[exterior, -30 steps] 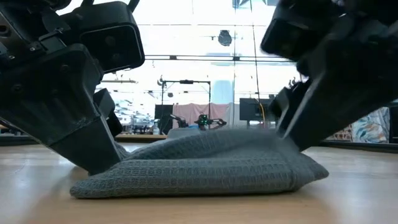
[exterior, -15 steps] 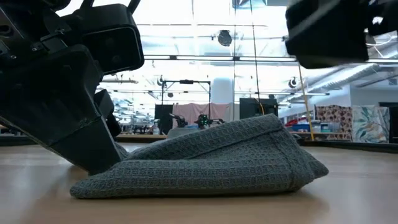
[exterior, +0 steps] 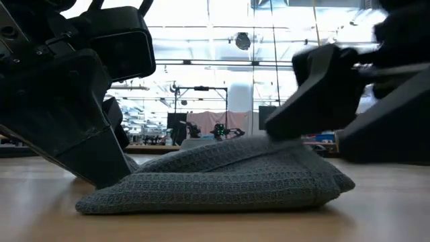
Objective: Roll towel into tight, uniform cylinder
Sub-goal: Roll the towel
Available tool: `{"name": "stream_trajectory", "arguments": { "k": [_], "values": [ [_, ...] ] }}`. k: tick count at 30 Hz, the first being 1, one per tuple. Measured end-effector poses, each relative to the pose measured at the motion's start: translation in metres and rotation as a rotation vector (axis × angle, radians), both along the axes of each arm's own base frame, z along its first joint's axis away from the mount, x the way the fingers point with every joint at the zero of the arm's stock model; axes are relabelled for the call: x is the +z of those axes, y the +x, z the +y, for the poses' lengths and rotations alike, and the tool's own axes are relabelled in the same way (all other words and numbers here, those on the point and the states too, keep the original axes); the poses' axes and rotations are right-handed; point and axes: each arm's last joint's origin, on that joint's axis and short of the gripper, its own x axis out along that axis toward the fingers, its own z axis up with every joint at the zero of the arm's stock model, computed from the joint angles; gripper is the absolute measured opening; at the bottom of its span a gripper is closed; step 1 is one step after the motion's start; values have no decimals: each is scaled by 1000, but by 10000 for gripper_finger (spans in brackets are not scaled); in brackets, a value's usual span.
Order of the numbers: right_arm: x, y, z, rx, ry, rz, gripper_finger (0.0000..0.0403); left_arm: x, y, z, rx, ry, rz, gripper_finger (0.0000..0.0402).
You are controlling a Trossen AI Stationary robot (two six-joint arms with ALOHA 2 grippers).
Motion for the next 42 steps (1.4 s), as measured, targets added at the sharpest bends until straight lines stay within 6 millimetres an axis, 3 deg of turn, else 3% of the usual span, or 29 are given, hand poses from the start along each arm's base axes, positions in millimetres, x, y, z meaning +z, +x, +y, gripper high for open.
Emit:
{"name": "stream_trajectory", "arguments": {
  "k": [14,20,25,31,36,42],
  "values": [
    [-23,8,-13,-94,97,94,242,6,1,-1,1,-12,-38,17],
    [-24,8,-13,-112,122,109,242,26,-3,3,-10,43,-61,94],
    [-25,8,-14,-135,161,122,242,54,-11,7,-1,144,-128,170],
    [-25,8,-14,-150,186,131,242,74,-21,-16,-46,304,-371,210],
    [-26,8,-14,-159,202,136,242,57,-26,-46,-109,386,-535,212],
    [-26,8,-15,-160,208,135,242,22,-15,-66,-12,507,-504,212]
  ]
}}
